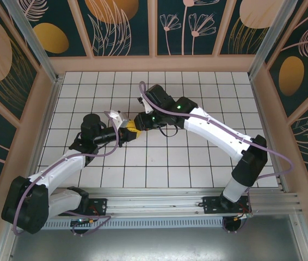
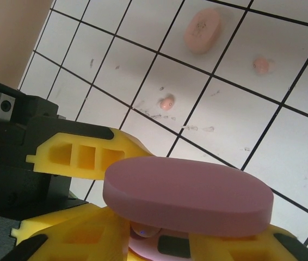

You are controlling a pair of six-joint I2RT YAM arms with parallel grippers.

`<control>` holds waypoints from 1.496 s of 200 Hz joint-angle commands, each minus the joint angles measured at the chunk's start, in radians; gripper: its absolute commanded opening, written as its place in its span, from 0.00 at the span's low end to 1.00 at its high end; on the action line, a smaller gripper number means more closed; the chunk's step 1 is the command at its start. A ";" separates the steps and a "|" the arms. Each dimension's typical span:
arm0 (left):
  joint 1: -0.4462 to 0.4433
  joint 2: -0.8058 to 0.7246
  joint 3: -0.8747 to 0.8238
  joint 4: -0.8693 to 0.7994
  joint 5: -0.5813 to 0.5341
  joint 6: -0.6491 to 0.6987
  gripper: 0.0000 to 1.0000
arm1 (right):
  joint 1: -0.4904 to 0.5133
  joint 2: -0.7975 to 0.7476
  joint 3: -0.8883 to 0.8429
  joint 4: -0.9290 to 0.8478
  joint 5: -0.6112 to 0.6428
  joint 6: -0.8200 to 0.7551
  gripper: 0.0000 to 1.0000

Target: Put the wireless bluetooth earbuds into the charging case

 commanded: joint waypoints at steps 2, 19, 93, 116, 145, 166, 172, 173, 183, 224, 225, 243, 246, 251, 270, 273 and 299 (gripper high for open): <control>-0.004 -0.025 -0.006 0.035 0.009 0.013 0.00 | -0.004 0.000 0.037 -0.014 0.000 0.009 0.36; -0.005 -0.022 -0.010 0.035 0.009 0.013 0.00 | -0.005 -0.015 0.034 -0.001 0.000 0.013 0.37; -0.004 -0.003 -0.024 0.115 0.098 -0.042 0.00 | -0.086 -0.138 -0.136 0.167 -0.006 0.087 0.37; -0.004 -0.006 -0.030 0.116 0.125 -0.036 0.00 | -0.111 -0.187 -0.195 0.238 -0.006 0.110 0.37; -0.004 0.002 -0.018 0.126 0.174 -0.043 0.00 | -0.138 -0.241 -0.266 0.319 -0.032 0.117 0.37; -0.004 0.014 -0.006 0.140 0.204 -0.053 0.00 | -0.141 -0.276 -0.317 0.385 -0.078 0.104 0.38; -0.004 0.016 -0.002 0.144 0.212 -0.058 0.00 | -0.142 -0.286 -0.333 0.406 -0.097 0.096 0.39; -0.004 0.018 -0.001 0.145 0.214 -0.058 0.00 | -0.142 -0.288 -0.335 0.409 -0.099 0.094 0.39; -0.004 0.026 0.005 0.152 0.229 -0.064 0.00 | -0.142 -0.302 -0.358 0.442 -0.126 0.080 0.41; -0.004 0.045 0.040 0.139 0.282 -0.062 0.00 | -0.141 -0.330 -0.435 0.537 -0.187 0.009 0.44; -0.003 0.045 0.041 0.138 0.283 -0.062 0.00 | -0.140 -0.329 -0.435 0.538 -0.187 0.008 0.44; -0.004 0.045 0.054 0.105 0.297 -0.044 0.00 | -0.140 -0.328 -0.449 0.563 -0.208 -0.020 0.44; -0.004 0.045 0.056 0.101 0.300 -0.042 0.00 | -0.140 -0.328 -0.453 0.567 -0.211 -0.025 0.44; -0.004 0.045 0.057 0.097 0.306 -0.041 0.00 | -0.140 -0.328 -0.459 0.574 -0.216 -0.033 0.44; -0.004 0.044 0.062 0.087 0.330 -0.034 0.00 | -0.140 -0.332 -0.480 0.594 -0.212 -0.058 0.39; -0.005 0.045 0.063 0.083 0.332 -0.032 0.00 | -0.140 -0.333 -0.483 0.597 -0.212 -0.062 0.38; -0.004 0.039 0.073 0.039 0.325 -0.004 0.00 | -0.140 -0.349 -0.507 0.612 -0.194 -0.081 0.27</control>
